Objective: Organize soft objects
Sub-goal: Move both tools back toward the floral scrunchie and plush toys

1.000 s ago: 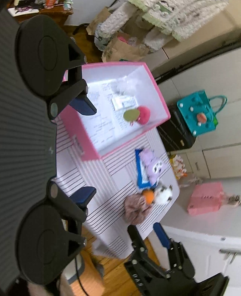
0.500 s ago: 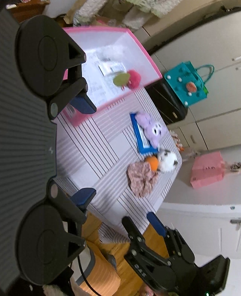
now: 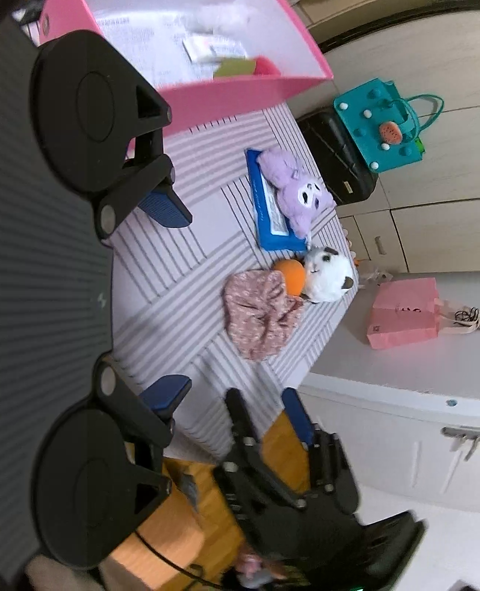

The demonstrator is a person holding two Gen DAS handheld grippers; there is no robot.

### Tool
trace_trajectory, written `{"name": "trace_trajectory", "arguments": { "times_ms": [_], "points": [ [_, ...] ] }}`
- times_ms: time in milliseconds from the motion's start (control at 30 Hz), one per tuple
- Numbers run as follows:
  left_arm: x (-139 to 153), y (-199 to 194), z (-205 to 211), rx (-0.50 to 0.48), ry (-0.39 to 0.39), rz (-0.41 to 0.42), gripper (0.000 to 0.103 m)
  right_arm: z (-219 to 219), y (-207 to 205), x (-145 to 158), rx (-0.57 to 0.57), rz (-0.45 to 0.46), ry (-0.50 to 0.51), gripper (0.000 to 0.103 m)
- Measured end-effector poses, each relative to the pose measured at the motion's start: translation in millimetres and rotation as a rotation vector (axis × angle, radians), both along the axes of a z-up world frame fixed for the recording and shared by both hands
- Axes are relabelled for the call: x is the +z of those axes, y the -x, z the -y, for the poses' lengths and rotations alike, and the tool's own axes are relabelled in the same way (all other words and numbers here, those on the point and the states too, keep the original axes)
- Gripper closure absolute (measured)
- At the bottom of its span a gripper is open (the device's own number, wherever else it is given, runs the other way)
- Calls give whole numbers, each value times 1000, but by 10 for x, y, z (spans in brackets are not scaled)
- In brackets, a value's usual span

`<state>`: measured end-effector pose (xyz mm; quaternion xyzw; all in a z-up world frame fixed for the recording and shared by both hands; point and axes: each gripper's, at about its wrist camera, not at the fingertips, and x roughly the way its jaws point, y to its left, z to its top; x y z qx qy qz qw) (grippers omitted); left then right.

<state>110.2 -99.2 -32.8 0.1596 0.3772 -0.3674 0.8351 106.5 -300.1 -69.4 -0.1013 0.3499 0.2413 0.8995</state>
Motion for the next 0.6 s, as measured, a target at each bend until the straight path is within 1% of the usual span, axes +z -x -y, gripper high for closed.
{"name": "trace_trajectory", "arguments": {
  "times_ms": [200, 367, 433, 600],
  "points": [
    [-153, -236, 226, 26, 85, -29, 16, 62, -71, -178, 19, 87, 74, 29],
    [-317, -406, 487, 35, 153, -74, 16, 222, -169, -275, 8, 96, 51, 29],
    [-412, -458, 578, 35, 171, -76, 16, 265, -203, -329, 9, 96, 47, 29],
    [-594, -585, 790, 85, 198, -81, 16, 273, -321, -493, 54, 92, 73, 29]
  ]
}}
